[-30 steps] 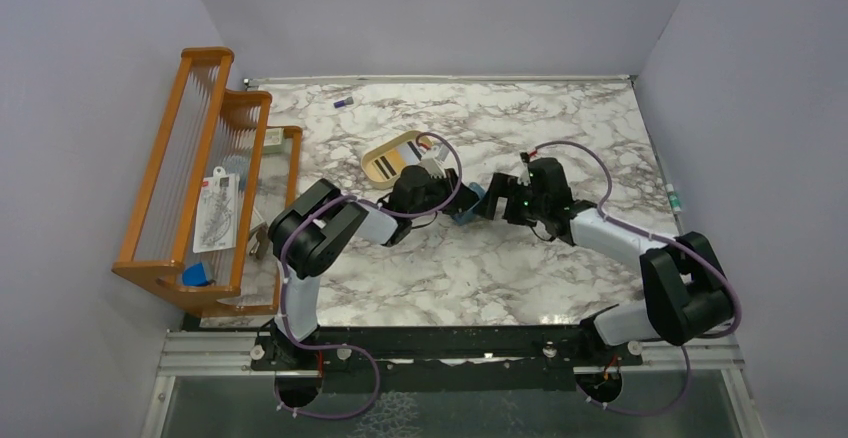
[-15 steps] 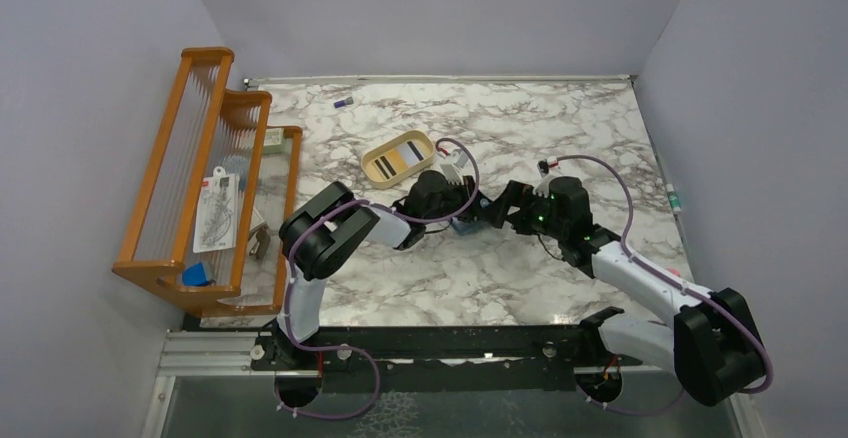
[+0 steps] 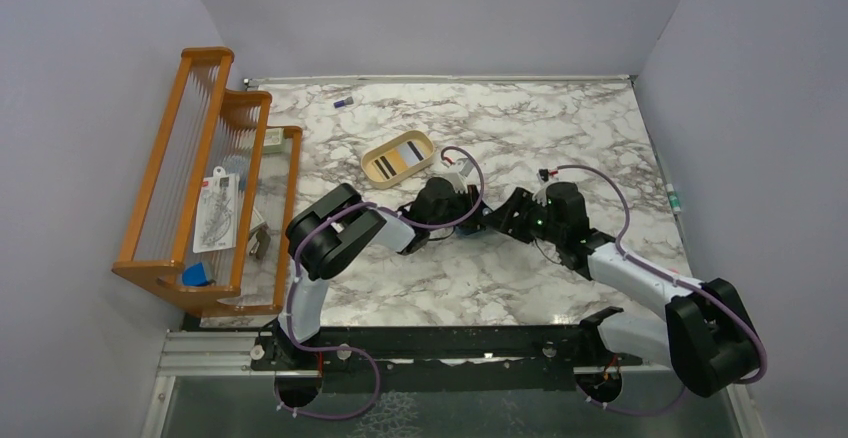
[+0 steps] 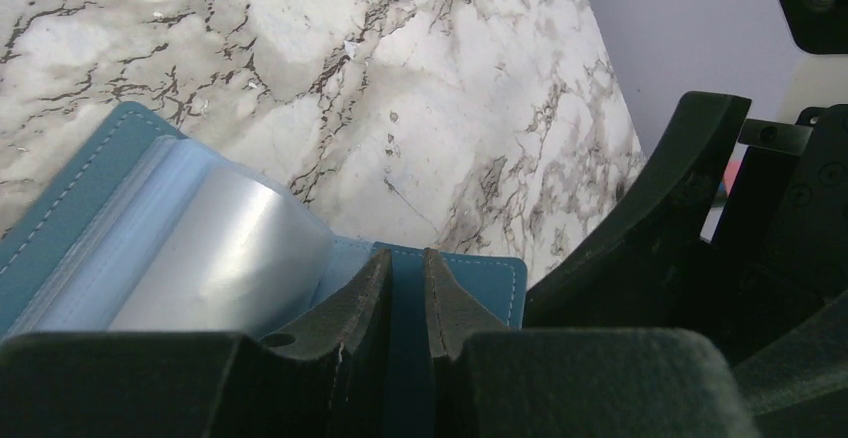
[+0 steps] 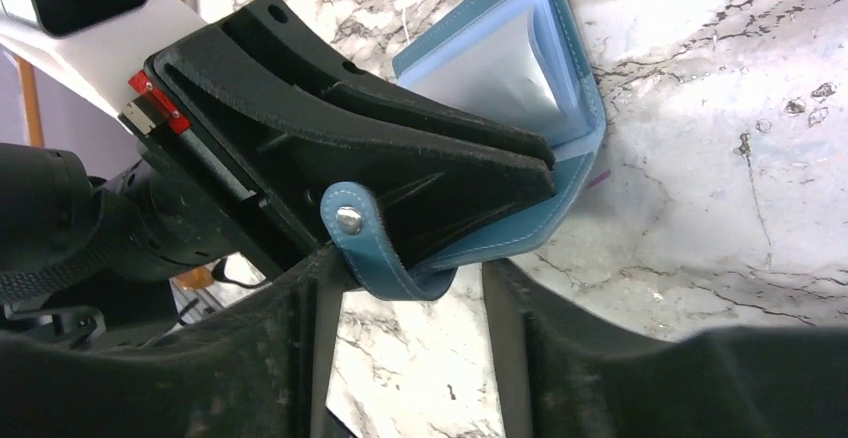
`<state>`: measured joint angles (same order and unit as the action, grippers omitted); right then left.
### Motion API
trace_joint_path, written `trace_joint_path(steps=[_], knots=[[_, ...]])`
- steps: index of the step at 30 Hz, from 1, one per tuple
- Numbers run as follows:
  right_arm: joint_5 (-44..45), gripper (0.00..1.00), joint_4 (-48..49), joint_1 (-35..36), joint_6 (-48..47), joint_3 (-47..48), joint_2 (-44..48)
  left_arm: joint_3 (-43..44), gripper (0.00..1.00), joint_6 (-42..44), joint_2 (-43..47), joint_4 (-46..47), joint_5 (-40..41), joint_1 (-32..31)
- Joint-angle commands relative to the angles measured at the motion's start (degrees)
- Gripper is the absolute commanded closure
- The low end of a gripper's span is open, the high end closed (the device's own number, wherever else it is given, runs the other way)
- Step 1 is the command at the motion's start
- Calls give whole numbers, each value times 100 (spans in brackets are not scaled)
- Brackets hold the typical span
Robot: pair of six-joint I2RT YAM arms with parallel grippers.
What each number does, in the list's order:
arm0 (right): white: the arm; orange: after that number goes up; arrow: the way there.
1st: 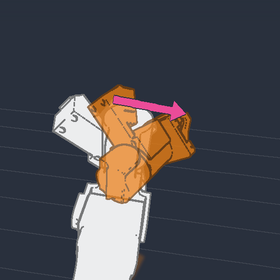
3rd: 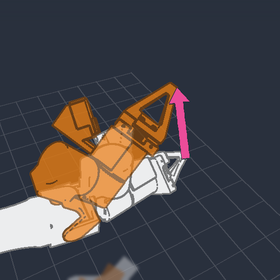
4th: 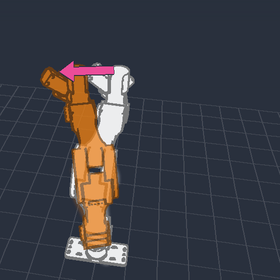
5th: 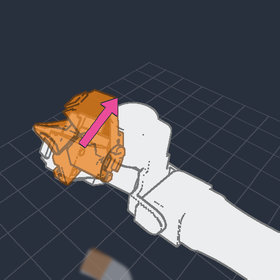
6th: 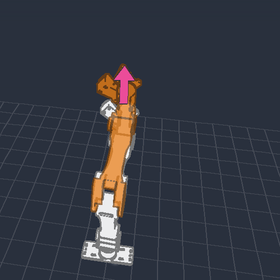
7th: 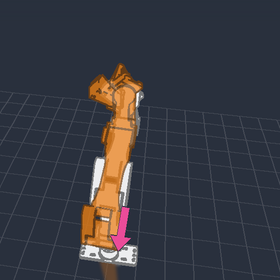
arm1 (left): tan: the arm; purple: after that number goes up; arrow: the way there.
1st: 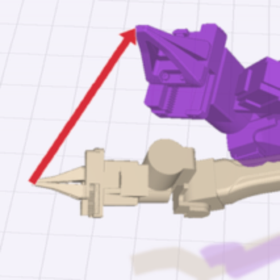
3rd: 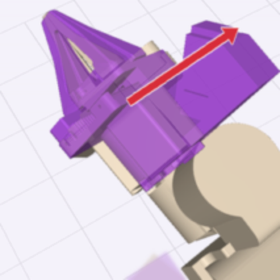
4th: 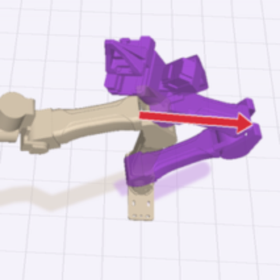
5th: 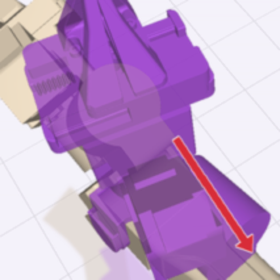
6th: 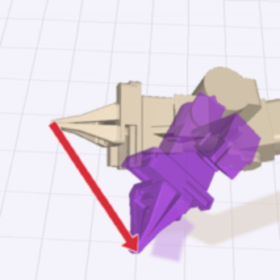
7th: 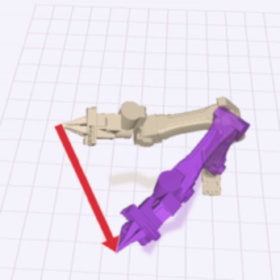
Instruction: Take the credit cards out of the card holder
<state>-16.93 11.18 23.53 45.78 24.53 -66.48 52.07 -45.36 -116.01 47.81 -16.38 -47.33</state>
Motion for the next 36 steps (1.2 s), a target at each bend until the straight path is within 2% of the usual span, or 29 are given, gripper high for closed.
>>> trace_joint_path(steps=[1, 3, 5, 9, 14, 17, 20, 26, 32, 36], knots=[[-233, 49, 229, 3, -3, -81, 100, 111, 82, -73, -183, -39, 168, -91], [-330, 58, 227, 3, -47, -80, 15, 148, 82, -91, -230, -107, 223, -86], [-430, 59, 251, 3, -81, -89, -93, 190, 82, -124, -259, -187, 276, -83], [-496, 52, 171, 5, -112, -102, -233, 233, 82, -166, -256, -356, 364, -89], [-477, 61, -135, 3, -156, -113, -285, 231, 82, -114, -203, -547, 518, -90], [-486, 75, -212, 3, -148, -173, -248, 254, 82, -60, -171, -620, 567, -80], [-453, 98, -327, 3, -147, -195, -183, 303, 83, 75, -133, -700, 601, 10], [-388, 99, -550, 3, -411, -209, 29, 336, 80, 233, 77, -729, 302, 793], [-672, 99, -713, -96, -763, 80, -455, 158, 63, 483, 421, -954, 79, 1467], [-978, 99, -719, -343, -959, 295, -1116, -133, 57, 587, 715, -1060, 59, 1697]])
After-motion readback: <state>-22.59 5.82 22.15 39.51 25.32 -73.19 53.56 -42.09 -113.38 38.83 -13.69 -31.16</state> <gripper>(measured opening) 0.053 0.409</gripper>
